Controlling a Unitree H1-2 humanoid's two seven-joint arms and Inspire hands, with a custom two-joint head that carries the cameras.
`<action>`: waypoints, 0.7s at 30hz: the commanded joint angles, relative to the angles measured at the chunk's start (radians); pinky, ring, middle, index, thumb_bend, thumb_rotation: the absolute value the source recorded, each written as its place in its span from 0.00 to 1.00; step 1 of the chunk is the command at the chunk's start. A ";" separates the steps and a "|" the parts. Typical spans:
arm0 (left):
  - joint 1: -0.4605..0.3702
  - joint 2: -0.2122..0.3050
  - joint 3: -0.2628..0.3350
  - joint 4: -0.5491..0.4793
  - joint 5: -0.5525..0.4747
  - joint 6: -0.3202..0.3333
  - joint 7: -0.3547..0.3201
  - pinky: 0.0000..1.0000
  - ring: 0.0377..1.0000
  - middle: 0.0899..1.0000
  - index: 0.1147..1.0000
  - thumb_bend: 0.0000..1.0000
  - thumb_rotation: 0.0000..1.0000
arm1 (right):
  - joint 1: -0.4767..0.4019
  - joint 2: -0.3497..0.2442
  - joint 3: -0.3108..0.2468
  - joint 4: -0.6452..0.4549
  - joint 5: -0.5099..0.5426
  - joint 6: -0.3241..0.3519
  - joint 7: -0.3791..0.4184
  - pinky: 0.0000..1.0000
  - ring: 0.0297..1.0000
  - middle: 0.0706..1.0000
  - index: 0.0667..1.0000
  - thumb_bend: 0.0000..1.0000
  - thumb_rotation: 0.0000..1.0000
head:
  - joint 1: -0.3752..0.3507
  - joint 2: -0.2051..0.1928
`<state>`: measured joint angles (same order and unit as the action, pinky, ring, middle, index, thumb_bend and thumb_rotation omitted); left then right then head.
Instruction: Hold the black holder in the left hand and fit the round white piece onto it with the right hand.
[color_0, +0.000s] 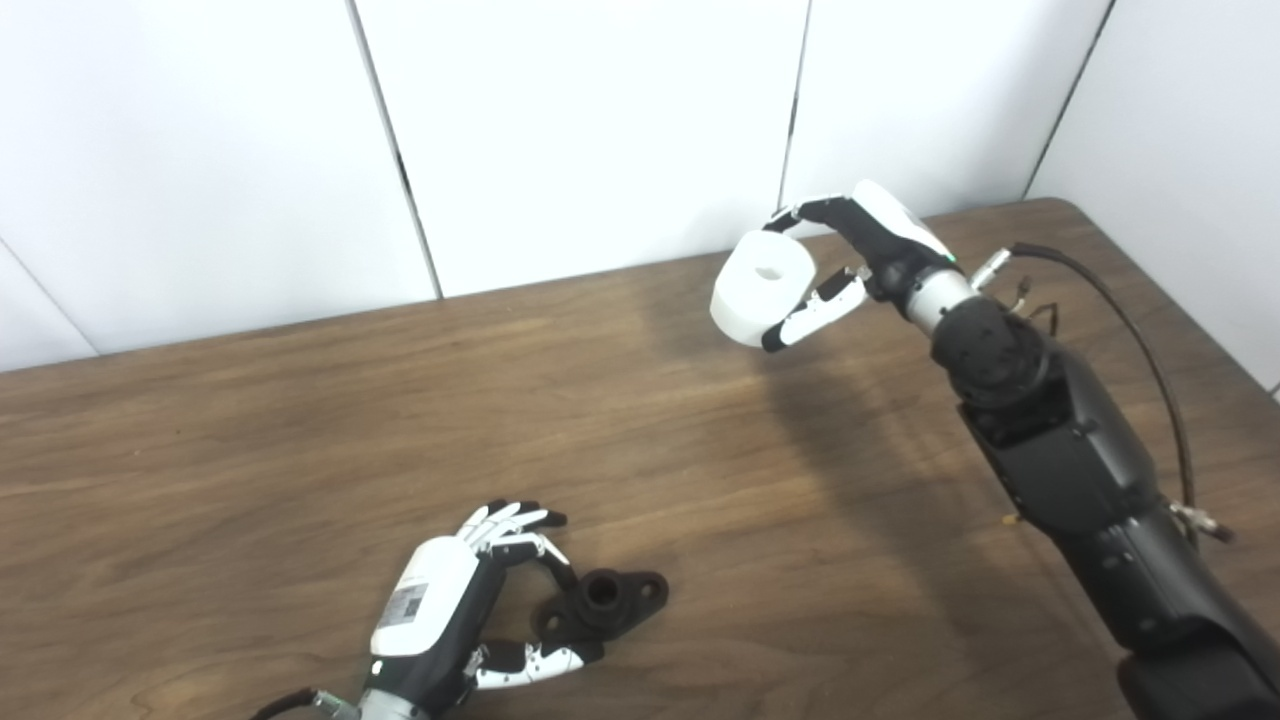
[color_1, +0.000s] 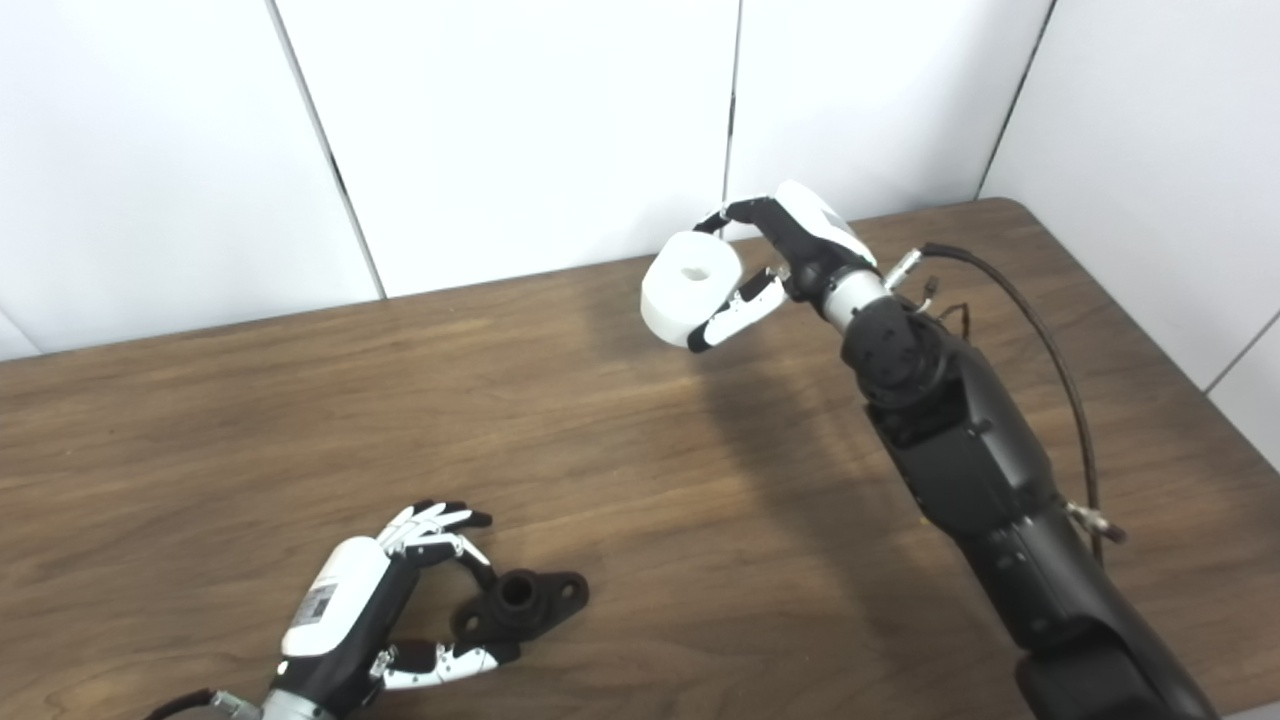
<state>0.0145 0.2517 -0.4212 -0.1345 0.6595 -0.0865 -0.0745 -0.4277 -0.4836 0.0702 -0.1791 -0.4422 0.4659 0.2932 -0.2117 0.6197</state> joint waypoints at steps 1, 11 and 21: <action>0.035 0.006 -0.030 0.069 0.011 0.043 -0.070 0.92 0.89 0.80 0.42 0.52 0.05 | -0.009 0.009 -0.040 -0.093 -0.004 0.004 0.034 0.99 0.93 0.81 0.45 0.52 0.15 | 0.007 0.004; 0.027 -0.016 -0.042 0.050 0.033 0.088 -0.093 0.94 0.91 0.82 0.42 0.52 0.05 | 0.061 0.072 -0.146 -0.328 -0.107 0.004 0.364 0.98 0.92 0.80 0.45 0.53 0.14 | 0.072 0.049; 0.017 -0.032 -0.052 0.045 0.046 0.111 -0.099 0.95 0.92 0.82 0.42 0.52 0.05 | 0.089 0.142 -0.208 -0.483 -0.227 0.004 0.665 0.93 0.90 0.79 0.44 0.52 0.14 | 0.114 0.090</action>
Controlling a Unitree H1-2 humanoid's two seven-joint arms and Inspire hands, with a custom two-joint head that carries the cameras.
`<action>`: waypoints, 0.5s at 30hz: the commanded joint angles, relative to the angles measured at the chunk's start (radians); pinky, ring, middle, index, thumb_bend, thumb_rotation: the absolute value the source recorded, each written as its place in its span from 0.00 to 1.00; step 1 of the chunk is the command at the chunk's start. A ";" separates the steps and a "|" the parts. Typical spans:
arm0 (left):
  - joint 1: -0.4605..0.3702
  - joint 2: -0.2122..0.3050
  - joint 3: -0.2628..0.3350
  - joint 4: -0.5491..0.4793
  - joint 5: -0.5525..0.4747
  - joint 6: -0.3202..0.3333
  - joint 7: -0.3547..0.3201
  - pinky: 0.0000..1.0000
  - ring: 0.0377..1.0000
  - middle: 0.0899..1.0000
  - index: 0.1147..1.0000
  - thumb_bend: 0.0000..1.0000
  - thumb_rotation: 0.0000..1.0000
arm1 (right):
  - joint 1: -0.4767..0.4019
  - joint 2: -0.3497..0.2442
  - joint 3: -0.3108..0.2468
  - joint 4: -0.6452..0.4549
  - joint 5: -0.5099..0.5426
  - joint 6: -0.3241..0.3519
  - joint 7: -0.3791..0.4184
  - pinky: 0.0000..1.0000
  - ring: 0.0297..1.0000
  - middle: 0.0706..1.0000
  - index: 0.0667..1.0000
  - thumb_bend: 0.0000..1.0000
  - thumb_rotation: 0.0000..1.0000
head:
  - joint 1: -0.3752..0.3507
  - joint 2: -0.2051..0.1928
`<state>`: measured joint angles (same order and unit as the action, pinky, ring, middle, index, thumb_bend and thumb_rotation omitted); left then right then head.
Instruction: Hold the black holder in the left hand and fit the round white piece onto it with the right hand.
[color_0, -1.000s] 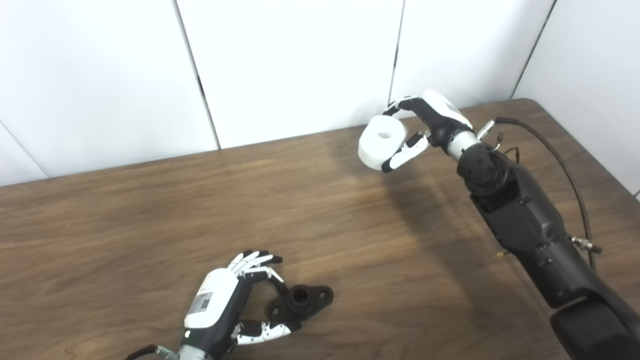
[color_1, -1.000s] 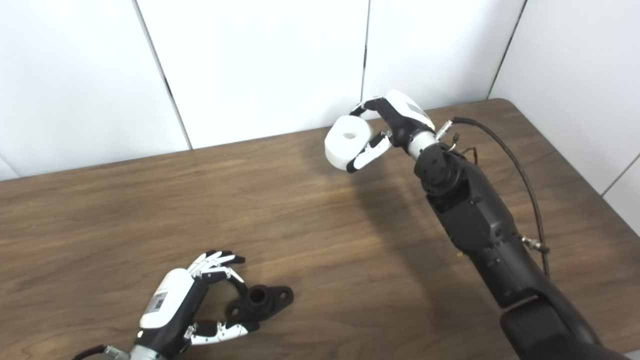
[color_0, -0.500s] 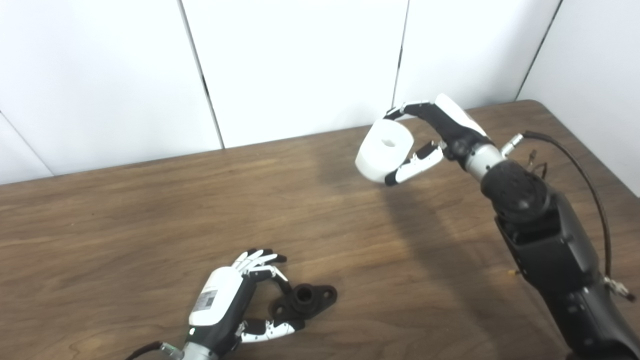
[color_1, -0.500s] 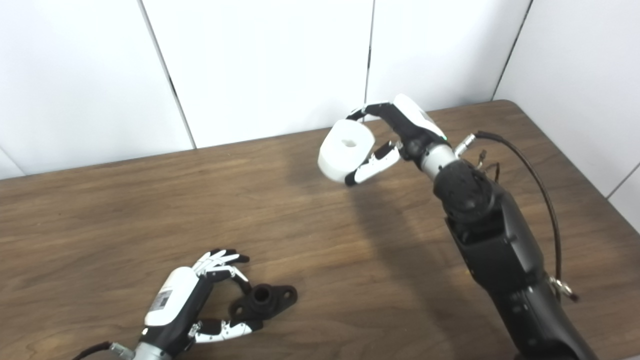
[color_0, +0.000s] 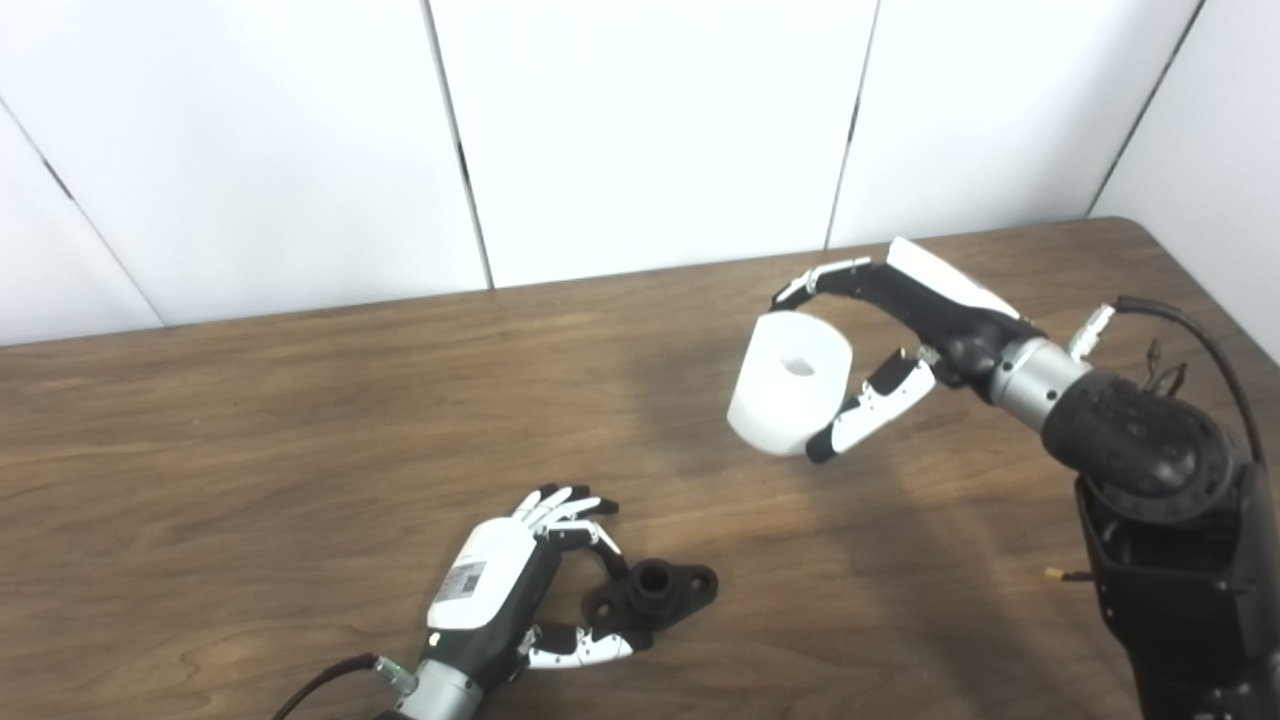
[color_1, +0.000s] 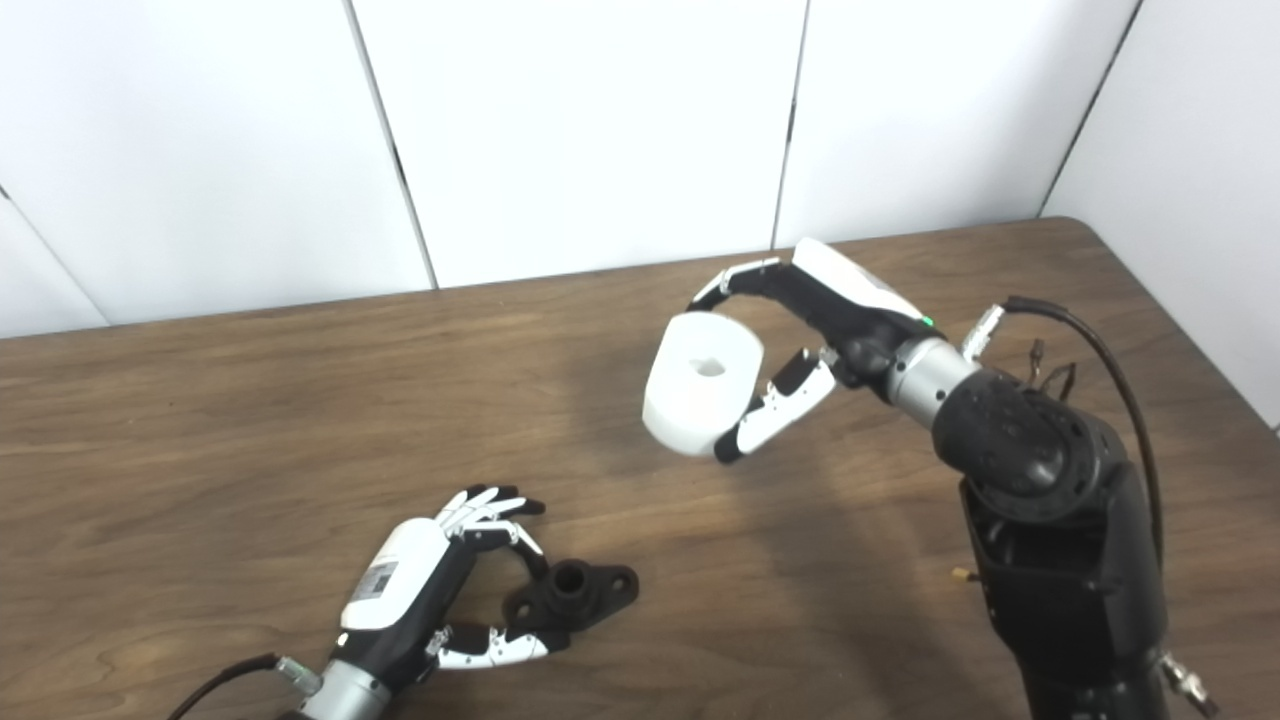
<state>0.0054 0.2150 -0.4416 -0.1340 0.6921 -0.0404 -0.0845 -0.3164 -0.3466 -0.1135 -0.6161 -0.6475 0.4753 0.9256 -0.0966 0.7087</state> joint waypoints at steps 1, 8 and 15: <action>0.026 0.004 -0.032 0.046 0.015 0.061 -0.086 0.95 0.92 0.82 0.42 0.52 0.05 | -0.019 0.015 -0.028 -0.060 -0.033 -0.005 0.058 0.93 0.91 0.79 0.44 0.52 0.14 | 0.001 0.006; 0.019 0.001 -0.036 0.049 0.024 0.060 -0.083 0.94 0.91 0.82 0.42 0.52 0.05 | 0.004 0.060 -0.014 -0.121 -0.083 -0.006 0.155 0.90 0.91 0.80 0.44 0.52 0.14 | 0.005 0.030; 0.015 -0.003 -0.035 0.037 0.020 0.072 -0.088 0.94 0.91 0.82 0.42 0.52 0.05 | 0.033 0.117 0.015 -0.134 -0.119 -0.006 0.180 0.92 0.91 0.80 0.45 0.52 0.14 | 0.007 0.054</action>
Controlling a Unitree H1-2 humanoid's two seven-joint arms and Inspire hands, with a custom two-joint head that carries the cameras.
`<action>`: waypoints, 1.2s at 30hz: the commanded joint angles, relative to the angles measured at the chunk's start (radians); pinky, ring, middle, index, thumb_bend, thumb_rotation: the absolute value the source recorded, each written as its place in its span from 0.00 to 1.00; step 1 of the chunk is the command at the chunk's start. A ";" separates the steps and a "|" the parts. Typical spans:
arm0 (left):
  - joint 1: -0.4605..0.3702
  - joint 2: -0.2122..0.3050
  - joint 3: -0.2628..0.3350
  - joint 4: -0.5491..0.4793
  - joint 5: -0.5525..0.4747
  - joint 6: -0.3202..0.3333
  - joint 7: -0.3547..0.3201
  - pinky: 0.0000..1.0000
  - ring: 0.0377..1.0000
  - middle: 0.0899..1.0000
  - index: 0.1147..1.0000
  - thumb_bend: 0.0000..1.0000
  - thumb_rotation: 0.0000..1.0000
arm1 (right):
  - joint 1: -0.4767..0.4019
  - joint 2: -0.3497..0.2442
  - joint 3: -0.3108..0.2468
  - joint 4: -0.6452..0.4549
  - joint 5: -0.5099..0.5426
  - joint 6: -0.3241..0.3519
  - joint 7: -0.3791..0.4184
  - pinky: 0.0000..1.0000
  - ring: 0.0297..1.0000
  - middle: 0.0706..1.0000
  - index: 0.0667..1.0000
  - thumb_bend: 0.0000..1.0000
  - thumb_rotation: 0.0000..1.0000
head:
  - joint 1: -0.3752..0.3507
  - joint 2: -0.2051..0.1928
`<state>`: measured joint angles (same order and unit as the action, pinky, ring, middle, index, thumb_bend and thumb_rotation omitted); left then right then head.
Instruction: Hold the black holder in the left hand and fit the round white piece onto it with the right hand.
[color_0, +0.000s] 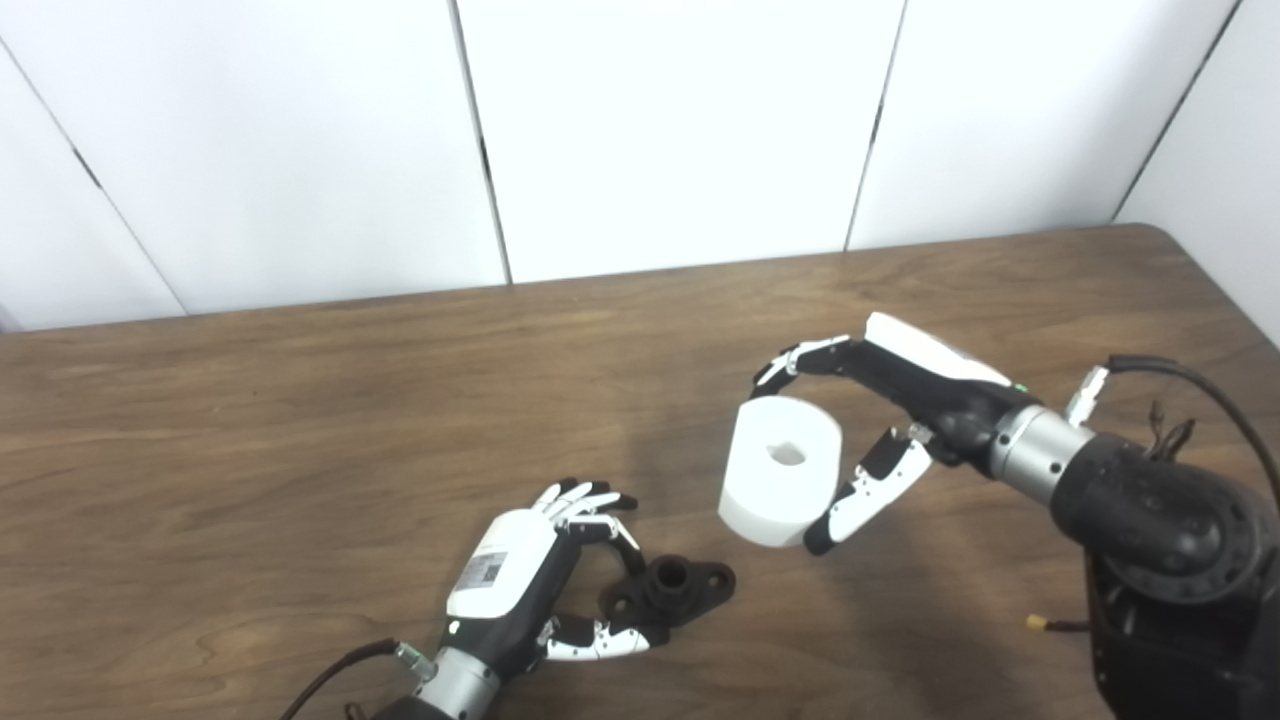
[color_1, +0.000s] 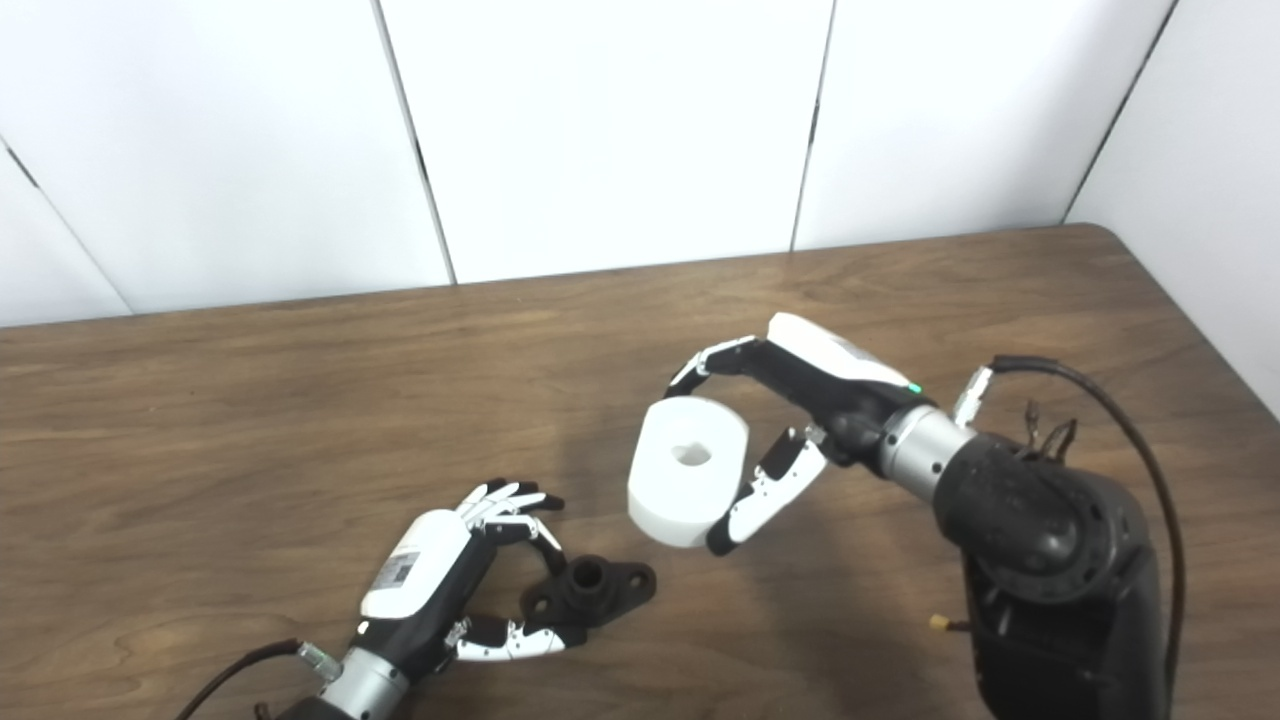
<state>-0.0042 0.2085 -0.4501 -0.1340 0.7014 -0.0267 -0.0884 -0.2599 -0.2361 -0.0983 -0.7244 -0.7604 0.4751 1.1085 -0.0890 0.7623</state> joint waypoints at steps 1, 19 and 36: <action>0.024 0.003 -0.027 0.036 0.010 0.061 -0.086 0.95 0.91 0.82 0.42 0.52 0.05 | -0.019 0.014 0.007 -0.027 -0.011 -0.005 -0.003 0.92 0.92 0.80 0.45 0.52 0.14 | -0.001 0.000; 0.010 -0.007 -0.034 0.024 0.015 0.079 -0.095 0.94 0.91 0.81 0.42 0.52 0.05 | 0.017 0.069 0.103 0.009 -0.043 -0.006 -0.048 0.90 0.94 0.81 0.45 0.52 0.14 | 0.012 0.042; 0.004 -0.021 -0.034 0.025 0.025 0.087 -0.097 0.93 0.90 0.81 0.42 0.52 0.05 | 0.038 0.097 0.159 0.035 -0.028 -0.006 -0.101 0.90 0.94 0.81 0.45 0.52 0.13 | 0.023 0.052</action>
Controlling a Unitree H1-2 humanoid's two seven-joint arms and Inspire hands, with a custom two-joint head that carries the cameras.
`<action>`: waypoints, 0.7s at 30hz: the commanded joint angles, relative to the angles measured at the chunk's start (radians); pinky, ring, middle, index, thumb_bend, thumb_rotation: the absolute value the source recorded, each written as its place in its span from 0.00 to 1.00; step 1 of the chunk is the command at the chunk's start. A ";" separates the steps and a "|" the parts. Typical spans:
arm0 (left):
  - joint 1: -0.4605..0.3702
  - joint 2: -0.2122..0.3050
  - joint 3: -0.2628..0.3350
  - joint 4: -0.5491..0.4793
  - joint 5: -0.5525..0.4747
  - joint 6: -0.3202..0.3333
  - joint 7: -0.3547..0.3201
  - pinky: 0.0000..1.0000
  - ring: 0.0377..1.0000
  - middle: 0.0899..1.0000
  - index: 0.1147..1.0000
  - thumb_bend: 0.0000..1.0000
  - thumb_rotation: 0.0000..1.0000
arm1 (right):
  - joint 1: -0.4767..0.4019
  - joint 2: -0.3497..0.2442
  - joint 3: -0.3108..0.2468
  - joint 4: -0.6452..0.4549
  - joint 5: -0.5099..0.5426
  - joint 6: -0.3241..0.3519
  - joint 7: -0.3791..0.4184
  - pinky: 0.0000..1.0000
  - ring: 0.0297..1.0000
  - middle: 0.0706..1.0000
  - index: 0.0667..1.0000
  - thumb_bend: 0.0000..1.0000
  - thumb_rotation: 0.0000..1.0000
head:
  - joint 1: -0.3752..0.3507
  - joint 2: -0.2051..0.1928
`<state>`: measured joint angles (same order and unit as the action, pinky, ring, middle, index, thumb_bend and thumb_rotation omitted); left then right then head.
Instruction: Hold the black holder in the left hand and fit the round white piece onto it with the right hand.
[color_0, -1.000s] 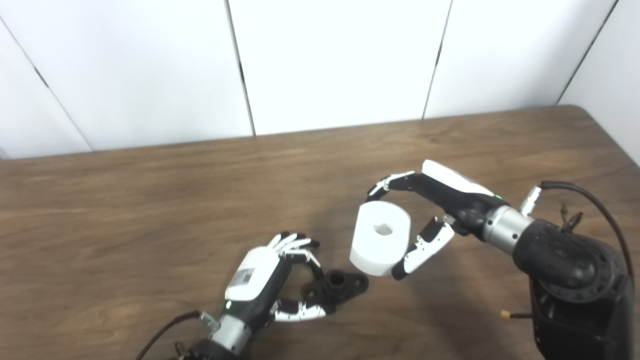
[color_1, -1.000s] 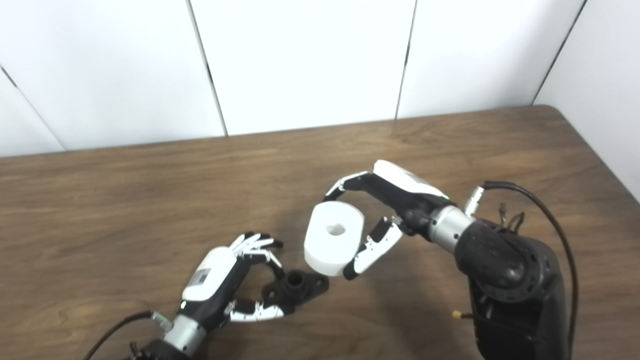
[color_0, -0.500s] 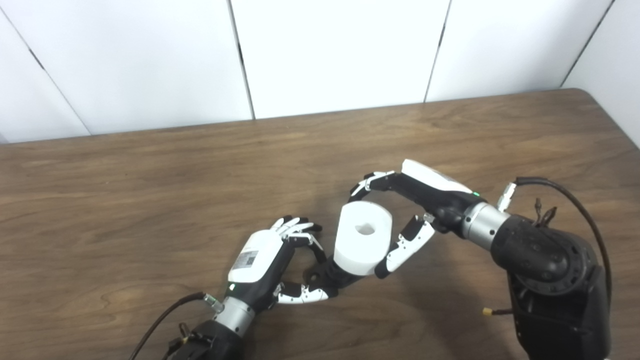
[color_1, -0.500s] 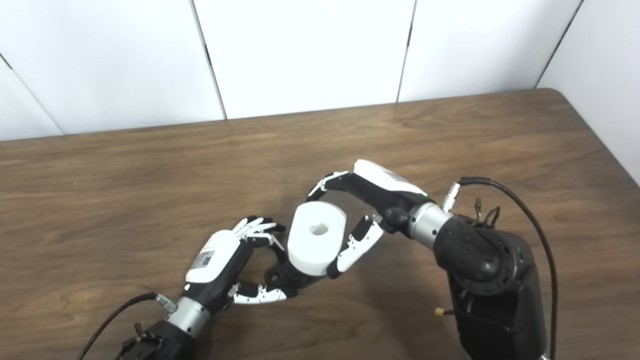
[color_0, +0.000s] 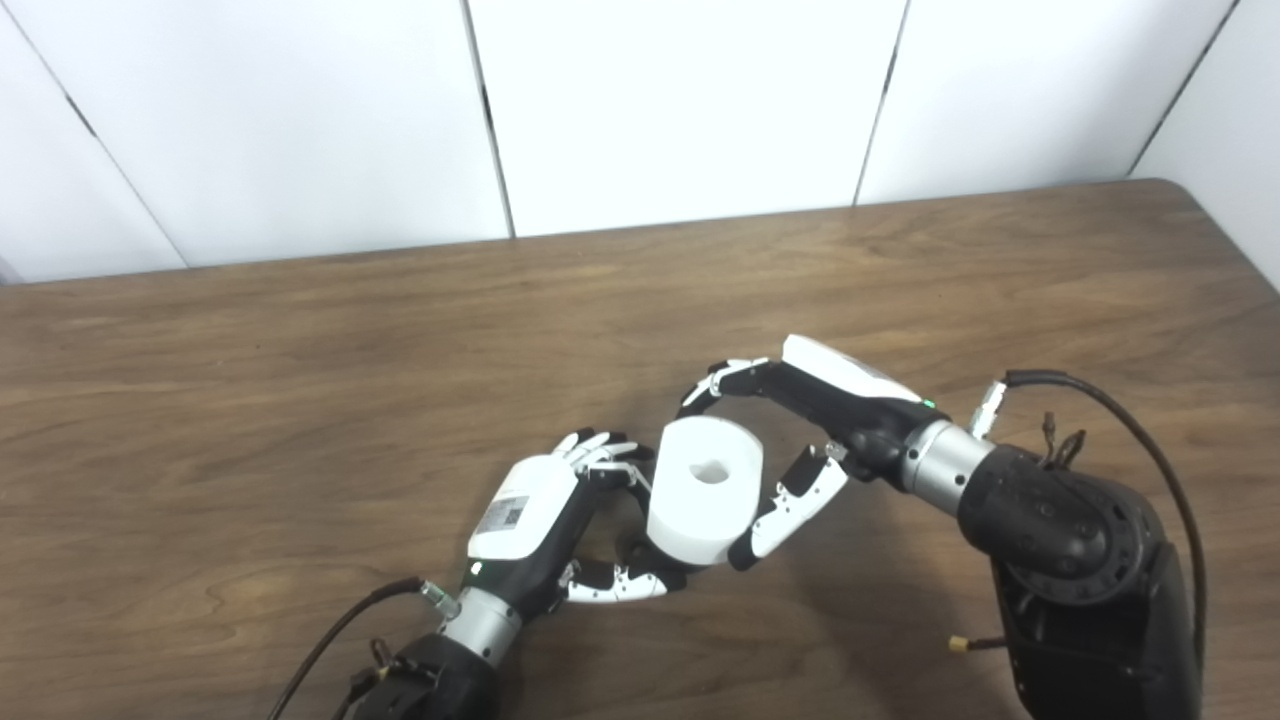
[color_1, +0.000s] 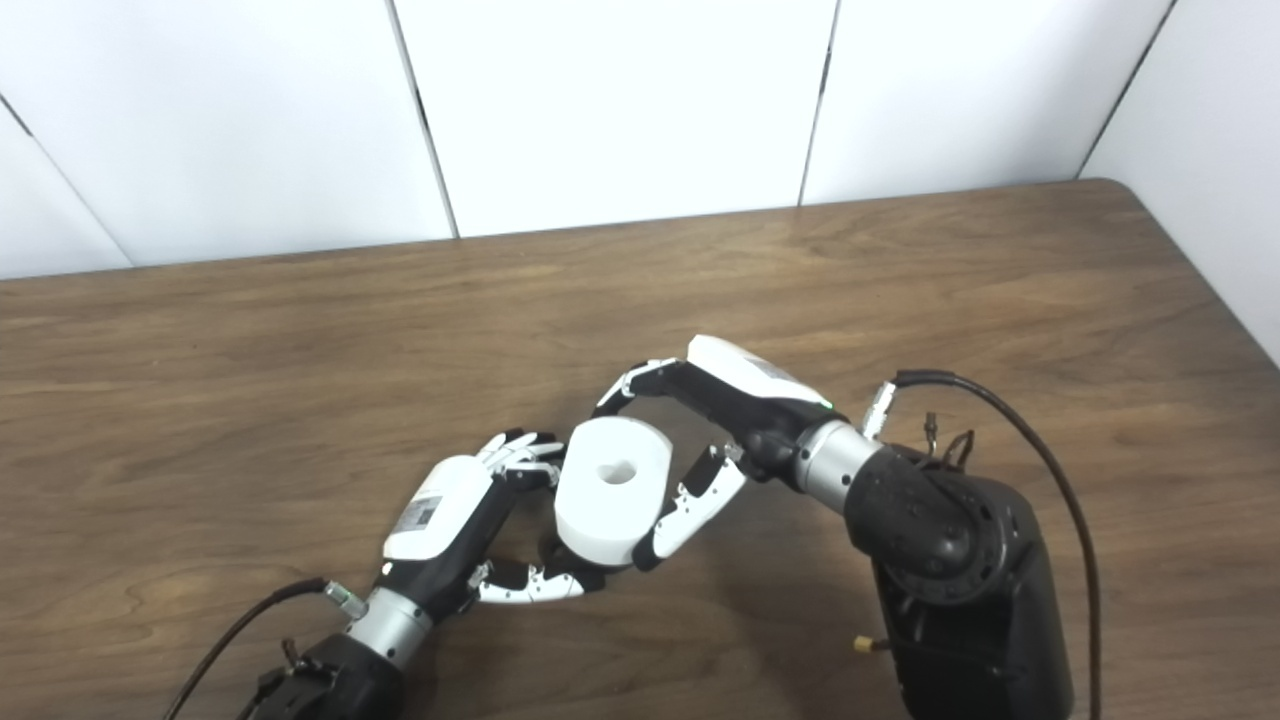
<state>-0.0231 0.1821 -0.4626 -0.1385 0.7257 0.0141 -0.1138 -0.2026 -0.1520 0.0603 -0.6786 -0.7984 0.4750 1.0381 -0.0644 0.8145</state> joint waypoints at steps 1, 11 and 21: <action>0.023 0.005 -0.021 0.030 0.000 0.046 -0.071 0.94 0.90 0.81 0.42 0.52 0.05 | -0.018 0.015 0.002 -0.010 0.010 -0.006 -0.031 0.89 0.94 0.81 0.45 0.52 0.13 | -0.002 0.000; 0.024 0.001 -0.019 0.029 -0.001 0.047 -0.070 0.93 0.90 0.81 0.42 0.52 0.05 | -0.016 0.008 0.023 -0.006 0.012 -0.006 -0.040 0.88 0.93 0.81 0.45 0.52 0.14 | 0.000 0.003; 0.024 0.001 -0.019 0.026 0.001 0.050 -0.073 0.93 0.90 0.81 0.42 0.52 0.05 | -0.005 -0.030 0.061 0.002 0.008 -0.007 -0.067 0.86 0.93 0.81 0.45 0.52 0.14 | -0.004 0.006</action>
<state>-0.0233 0.1766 -0.4625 -0.1386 0.7289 0.0186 -0.1153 -0.1948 -0.1744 0.1215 -0.6674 -0.7963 0.4749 1.0017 -0.0644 0.8207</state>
